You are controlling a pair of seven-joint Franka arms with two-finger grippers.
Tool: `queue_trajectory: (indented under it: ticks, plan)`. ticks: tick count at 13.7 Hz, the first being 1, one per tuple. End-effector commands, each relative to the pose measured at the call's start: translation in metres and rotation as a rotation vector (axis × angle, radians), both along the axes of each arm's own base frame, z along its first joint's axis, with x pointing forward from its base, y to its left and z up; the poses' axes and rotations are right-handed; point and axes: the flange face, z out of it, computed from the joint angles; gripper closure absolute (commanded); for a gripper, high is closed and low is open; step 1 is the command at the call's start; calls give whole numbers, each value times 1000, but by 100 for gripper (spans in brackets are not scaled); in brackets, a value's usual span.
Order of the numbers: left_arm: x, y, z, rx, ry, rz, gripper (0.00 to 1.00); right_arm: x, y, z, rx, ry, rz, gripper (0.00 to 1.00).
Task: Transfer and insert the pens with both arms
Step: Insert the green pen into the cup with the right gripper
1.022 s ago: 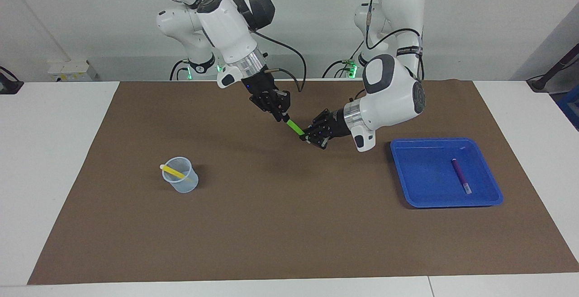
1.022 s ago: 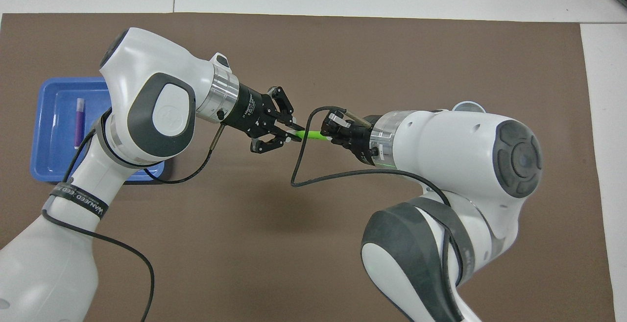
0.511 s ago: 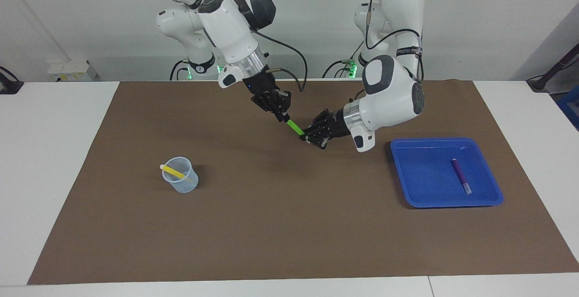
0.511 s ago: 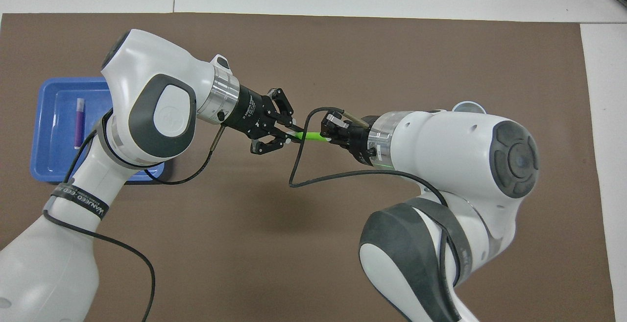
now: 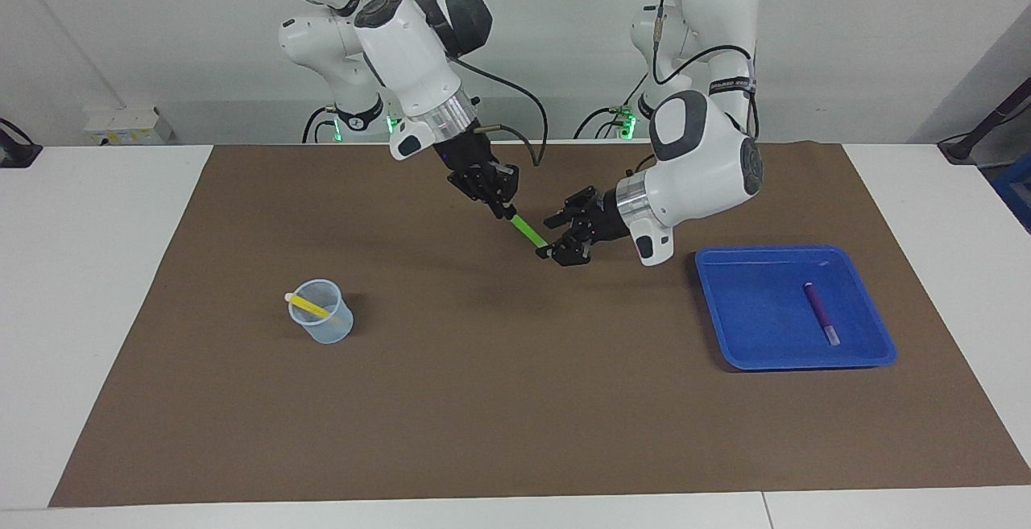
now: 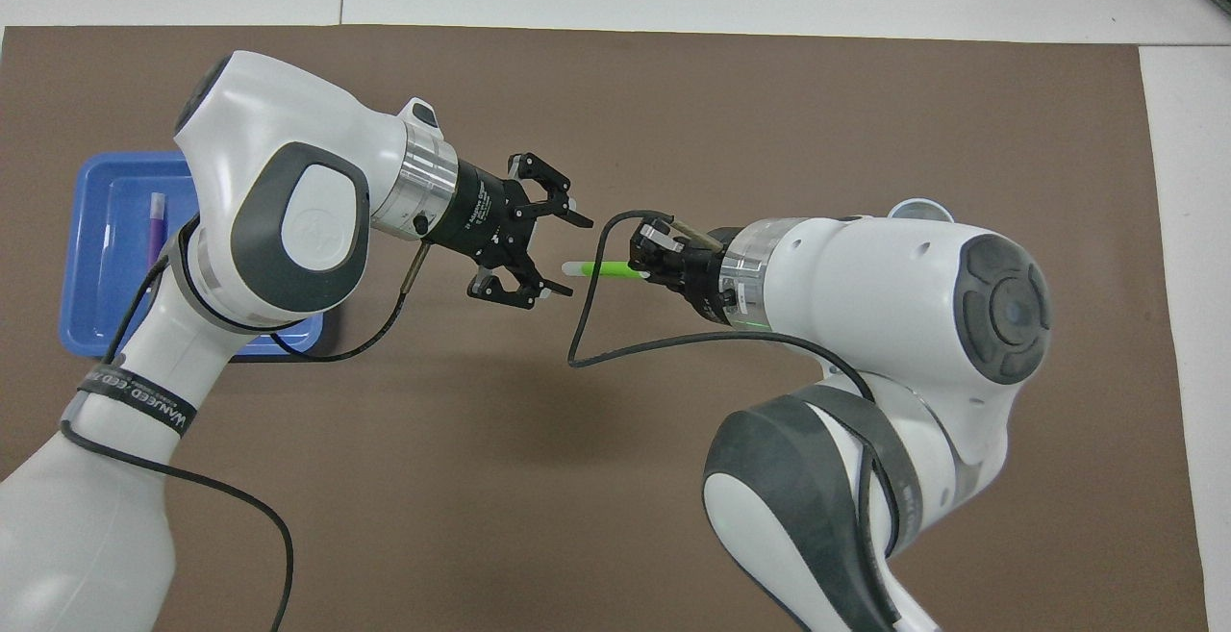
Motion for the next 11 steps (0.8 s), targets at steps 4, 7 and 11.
queue_trajectory:
  ticks: [4, 7, 11]
  plan:
    - [-4, 69, -21, 252, -216, -284, 0, 9, -65, 5, -105, 9, 221, 100]
    - [-1, 90, -25, 284, -298, -426, 0, 11, -110, 8, -279, -18, 392, 100]
    - [5, 157, -43, 329, -457, -747, 0, 9, -165, 19, -456, -40, 620, 100]
